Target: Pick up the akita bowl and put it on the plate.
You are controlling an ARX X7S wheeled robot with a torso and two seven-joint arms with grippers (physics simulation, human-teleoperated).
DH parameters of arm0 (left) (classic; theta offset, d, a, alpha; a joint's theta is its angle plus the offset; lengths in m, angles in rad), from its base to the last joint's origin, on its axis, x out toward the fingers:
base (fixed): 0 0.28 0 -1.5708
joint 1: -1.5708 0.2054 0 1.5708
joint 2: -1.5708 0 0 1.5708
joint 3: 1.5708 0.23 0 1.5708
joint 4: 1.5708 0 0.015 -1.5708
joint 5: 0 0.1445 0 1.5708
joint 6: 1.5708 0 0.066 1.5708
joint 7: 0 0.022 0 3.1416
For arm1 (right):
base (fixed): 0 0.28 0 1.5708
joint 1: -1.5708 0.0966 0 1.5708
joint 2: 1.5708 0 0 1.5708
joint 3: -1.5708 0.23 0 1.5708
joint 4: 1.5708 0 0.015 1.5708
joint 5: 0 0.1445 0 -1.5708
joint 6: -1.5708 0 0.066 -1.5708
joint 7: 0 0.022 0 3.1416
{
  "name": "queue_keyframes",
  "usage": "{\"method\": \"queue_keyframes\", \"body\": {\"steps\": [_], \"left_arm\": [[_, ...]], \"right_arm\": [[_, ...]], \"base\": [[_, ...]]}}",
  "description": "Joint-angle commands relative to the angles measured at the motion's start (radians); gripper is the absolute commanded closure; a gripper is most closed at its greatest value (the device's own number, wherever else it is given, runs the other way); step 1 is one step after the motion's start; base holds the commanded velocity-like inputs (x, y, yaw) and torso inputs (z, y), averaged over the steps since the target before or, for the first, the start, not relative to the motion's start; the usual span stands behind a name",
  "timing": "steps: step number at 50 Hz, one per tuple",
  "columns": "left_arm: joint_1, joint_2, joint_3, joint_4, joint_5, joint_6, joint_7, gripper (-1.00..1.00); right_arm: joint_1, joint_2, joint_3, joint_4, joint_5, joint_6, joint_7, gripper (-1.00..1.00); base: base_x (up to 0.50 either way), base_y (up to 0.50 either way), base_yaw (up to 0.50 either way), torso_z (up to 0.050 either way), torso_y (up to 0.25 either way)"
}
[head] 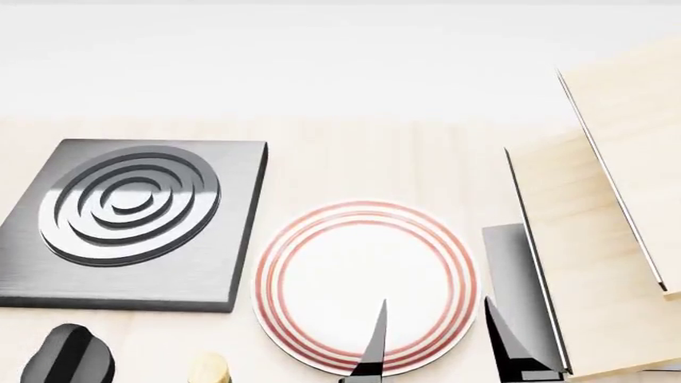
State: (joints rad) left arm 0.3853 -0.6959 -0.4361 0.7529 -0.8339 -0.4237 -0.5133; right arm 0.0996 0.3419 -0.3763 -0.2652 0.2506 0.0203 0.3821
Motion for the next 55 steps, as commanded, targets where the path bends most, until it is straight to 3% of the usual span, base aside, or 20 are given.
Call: {"method": "queue_keyframes", "body": {"steps": [1,55], "left_arm": [[-0.012,-0.006,0.016,-0.018,-0.009,-0.027,-0.016,-1.00],[-0.010,-0.030,0.039,-0.050,-0.052,-0.094,-0.027,-1.00]], "right_arm": [[0.000,0.001,-0.002,0.003,0.002,-0.003,0.001,-1.00],[0.009,0.006,-0.020,0.012,0.006,-0.005,0.011,-1.00]], "base": [[0.00,0.00,0.00,0.000,0.000],[0.00,0.00,0.00,0.000,0.000]]}}
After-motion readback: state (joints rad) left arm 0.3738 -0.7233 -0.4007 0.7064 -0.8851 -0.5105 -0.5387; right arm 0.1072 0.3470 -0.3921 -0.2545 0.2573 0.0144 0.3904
